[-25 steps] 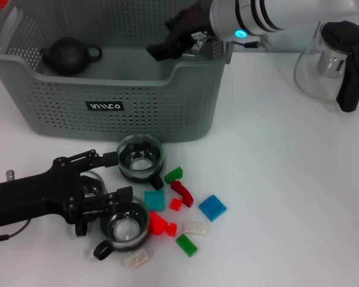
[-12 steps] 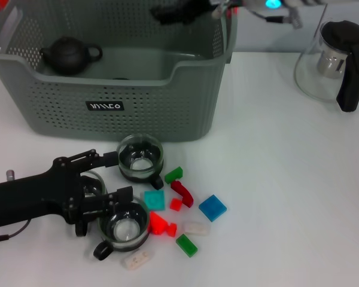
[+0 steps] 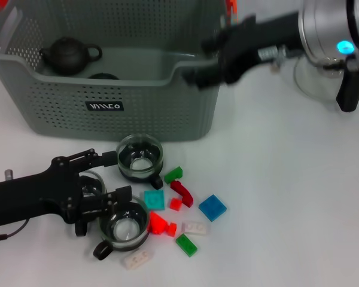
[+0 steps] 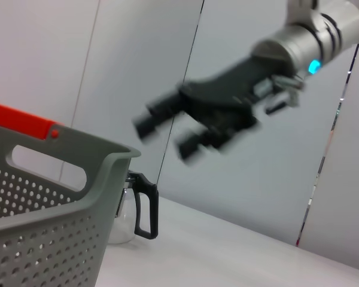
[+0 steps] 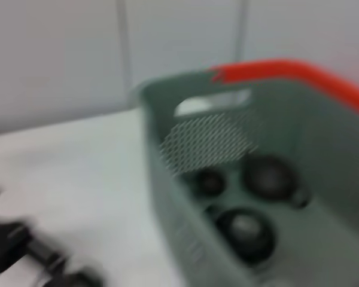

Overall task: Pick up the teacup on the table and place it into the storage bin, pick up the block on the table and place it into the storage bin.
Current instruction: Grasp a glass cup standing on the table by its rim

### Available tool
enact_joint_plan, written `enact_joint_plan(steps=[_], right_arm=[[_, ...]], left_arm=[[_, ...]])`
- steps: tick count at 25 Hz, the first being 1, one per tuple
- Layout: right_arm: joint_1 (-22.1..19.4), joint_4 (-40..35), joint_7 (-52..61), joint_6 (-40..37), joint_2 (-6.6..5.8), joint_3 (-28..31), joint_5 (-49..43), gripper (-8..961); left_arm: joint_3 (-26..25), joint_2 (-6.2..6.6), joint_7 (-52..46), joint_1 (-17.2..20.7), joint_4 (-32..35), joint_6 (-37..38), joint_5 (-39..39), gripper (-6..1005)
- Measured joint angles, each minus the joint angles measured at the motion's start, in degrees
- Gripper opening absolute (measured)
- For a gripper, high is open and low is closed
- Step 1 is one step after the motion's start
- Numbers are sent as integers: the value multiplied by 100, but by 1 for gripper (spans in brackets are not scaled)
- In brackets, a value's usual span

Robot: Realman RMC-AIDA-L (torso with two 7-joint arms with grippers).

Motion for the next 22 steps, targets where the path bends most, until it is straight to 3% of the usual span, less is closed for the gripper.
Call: enact_joint_plan(steps=[10, 22], right_arm=[[-46, 2, -308, -1193, 14, -276, -16, 718], [70, 361, -611, -1337, 29, -981, 25, 717]], left_arm=[[13, 15, -32, 0, 13, 17, 3, 842], [34, 29, -23, 19, 37, 25, 141, 841]])
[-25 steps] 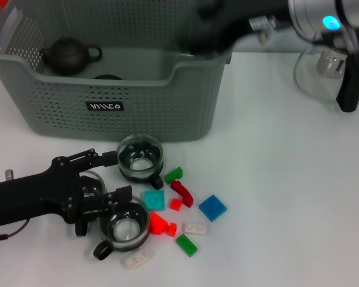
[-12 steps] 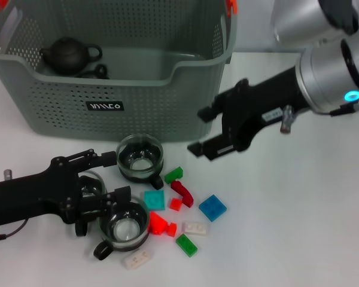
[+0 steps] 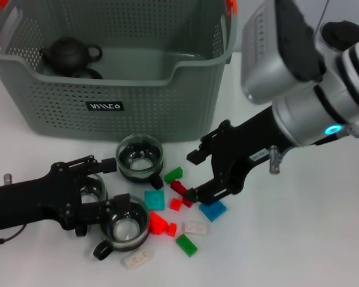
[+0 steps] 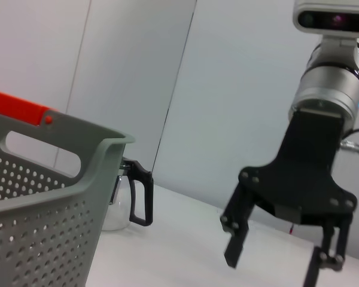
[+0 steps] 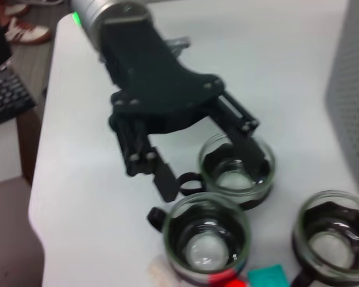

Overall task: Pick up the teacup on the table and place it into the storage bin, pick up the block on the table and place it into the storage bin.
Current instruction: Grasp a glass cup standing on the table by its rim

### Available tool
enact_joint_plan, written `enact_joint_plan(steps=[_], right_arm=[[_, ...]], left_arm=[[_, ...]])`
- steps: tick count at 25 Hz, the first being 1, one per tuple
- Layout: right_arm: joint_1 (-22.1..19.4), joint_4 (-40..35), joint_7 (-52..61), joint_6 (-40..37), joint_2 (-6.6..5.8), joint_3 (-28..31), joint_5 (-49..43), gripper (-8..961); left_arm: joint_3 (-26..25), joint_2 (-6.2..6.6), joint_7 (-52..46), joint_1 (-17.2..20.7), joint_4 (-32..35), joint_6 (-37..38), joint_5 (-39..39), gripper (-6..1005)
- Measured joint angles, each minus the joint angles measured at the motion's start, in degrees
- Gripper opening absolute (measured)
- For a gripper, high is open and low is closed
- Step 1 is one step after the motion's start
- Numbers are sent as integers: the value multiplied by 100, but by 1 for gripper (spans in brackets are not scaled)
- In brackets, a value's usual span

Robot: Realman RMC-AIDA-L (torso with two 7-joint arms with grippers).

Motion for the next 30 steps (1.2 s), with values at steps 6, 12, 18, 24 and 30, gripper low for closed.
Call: enact_joint_plan(steps=[6, 12, 18, 24, 30], right_arm=[[33, 111, -23, 185, 15, -119, 10, 717], [244, 553, -78, 451, 11, -131, 4, 718], [438, 970, -207, 684, 8, -135, 7, 718], [542, 1070, -251, 760, 8, -133, -1, 718], [448, 1054, -341, 583, -8, -37, 15, 718]], left_arm=[[-3, 8, 7, 8, 14, 4, 3, 841], [-11, 9, 12, 4, 16, 1, 3, 841], [-28, 9, 14, 2, 16, 2, 3, 841], [-24, 9, 15, 16, 16, 9, 3, 841], [22, 9, 14, 0, 84, 256, 45, 841]])
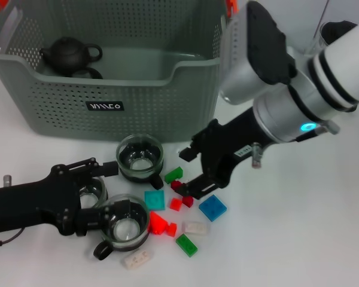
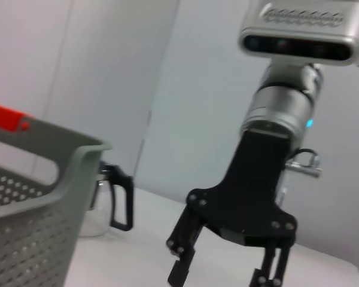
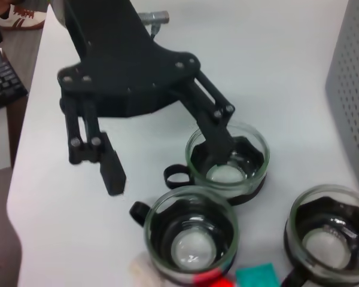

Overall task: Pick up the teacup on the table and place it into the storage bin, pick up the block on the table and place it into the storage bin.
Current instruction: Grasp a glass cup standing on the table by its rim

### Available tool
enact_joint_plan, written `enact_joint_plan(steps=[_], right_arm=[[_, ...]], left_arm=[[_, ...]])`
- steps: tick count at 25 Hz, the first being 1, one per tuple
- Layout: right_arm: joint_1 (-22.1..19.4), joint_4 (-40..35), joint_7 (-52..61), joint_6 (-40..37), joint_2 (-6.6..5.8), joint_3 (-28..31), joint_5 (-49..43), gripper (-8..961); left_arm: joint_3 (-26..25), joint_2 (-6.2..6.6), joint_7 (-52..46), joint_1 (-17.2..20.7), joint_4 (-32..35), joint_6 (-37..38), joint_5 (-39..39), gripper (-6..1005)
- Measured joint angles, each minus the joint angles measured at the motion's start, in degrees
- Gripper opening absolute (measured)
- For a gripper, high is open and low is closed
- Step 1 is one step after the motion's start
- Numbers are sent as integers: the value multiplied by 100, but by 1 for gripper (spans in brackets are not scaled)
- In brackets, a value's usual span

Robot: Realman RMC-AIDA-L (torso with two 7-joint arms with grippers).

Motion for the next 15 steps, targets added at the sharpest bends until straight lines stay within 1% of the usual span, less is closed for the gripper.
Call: enact_joint_plan(steps=[4, 8, 11, 15], right_arm=[[-171, -19, -261, -291, -7, 320, 124, 718], [-301, -6, -586, -534, -14, 489, 344, 718], [-339, 22, -836, -711, 4, 470, 436, 718], [-314, 40, -1013, -739, 18, 320, 461, 718]], left_arm=[[6, 0, -22, -40, 98, 175, 79, 841], [-10, 0, -27, -73, 142, 198, 87, 842], [-10, 18, -28, -97, 147, 145, 92, 842], [-34, 85, -32, -104, 150, 69, 146, 842]])
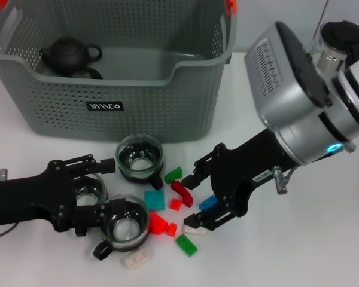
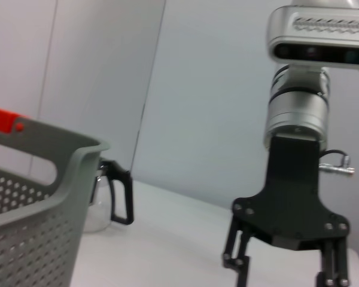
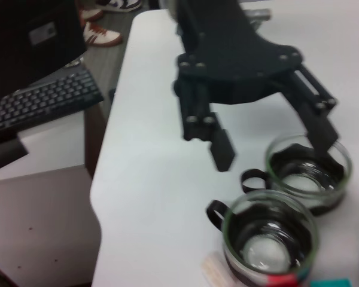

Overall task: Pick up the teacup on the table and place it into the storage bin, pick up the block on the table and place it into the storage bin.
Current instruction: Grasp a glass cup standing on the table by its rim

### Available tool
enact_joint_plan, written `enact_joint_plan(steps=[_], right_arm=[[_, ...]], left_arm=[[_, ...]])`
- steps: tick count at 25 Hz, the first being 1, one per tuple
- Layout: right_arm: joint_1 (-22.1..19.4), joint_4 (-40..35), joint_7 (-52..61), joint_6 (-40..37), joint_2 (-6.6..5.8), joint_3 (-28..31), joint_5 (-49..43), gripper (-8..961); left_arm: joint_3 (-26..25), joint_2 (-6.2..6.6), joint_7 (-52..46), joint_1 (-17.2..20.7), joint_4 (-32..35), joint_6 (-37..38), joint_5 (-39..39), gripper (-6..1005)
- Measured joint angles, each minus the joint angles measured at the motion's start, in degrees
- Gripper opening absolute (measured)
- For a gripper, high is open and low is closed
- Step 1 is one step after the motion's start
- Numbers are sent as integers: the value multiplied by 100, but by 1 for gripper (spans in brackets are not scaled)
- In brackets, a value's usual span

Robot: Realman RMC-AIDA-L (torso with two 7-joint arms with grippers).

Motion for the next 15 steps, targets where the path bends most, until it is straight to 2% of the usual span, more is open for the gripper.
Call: enact_joint_plan(steps=[4, 9, 10, 15], right_arm=[[132, 10, -160, 23, 6, -276, 176, 718], [430, 91, -267, 177, 23, -742, 326, 718], [573, 205, -296, 306, 31, -1002, 368, 718], [915, 599, -332, 586, 40, -1449, 464, 719]], left_arm=[[-155, 54, -10, 43, 2, -22, 102, 842], [-295, 56, -23, 90, 53, -65, 118, 842], [-341, 56, -49, 94, 61, -99, 118, 842], [-447, 57, -226, 94, 72, -279, 120, 842]])
